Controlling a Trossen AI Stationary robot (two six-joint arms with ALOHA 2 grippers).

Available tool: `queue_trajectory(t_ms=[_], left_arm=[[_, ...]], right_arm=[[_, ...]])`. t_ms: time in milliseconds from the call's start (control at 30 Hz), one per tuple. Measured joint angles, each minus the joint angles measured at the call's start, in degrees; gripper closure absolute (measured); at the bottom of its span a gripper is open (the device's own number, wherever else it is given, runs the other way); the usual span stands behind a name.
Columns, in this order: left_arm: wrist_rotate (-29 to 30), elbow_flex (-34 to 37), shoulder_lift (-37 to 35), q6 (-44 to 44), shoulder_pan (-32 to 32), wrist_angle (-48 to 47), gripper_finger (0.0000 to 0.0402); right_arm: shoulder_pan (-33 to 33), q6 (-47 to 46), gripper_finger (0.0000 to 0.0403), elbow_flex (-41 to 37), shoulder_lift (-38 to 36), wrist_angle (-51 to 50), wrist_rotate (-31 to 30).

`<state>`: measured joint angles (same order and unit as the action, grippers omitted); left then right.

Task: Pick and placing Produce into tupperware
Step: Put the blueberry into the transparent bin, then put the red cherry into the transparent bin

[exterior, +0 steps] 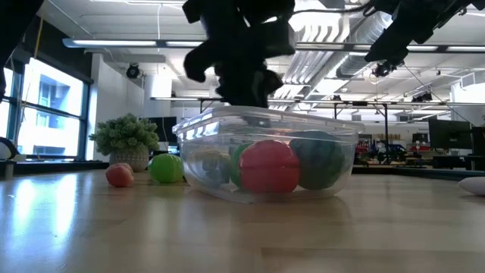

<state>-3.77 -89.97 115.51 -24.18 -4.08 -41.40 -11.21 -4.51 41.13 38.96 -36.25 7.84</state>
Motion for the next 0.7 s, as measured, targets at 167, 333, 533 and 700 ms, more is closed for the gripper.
queue_trajectory(t_ms=[167, 333, 533, 700], left_arm=[[0.39, -0.08, 1.33, 0.42, -0.04, 0.68, 0.0340], [0.35, -0.07, 2.13, 0.45, -0.02, 0.85, 0.0332], [-0.22, -0.15, 2.04, 0.45, -0.02, 1.05, 0.0318], [-0.26, -0.15, 2.04, 0.65, -0.02, 1.02, 0.0300]], right_arm=[[-0.02, 0.00, 0.0274, 0.01, 0.03, -0.01, 0.00], [0.00, 0.00, 0.0274, 0.02, 0.02, 0.01, 0.00], [0.00, 0.00, 0.0274, 0.02, 0.00, 0.02, 0.00], [-0.01, 0.00, 0.0274, 0.02, 0.00, 0.02, 0.00]])
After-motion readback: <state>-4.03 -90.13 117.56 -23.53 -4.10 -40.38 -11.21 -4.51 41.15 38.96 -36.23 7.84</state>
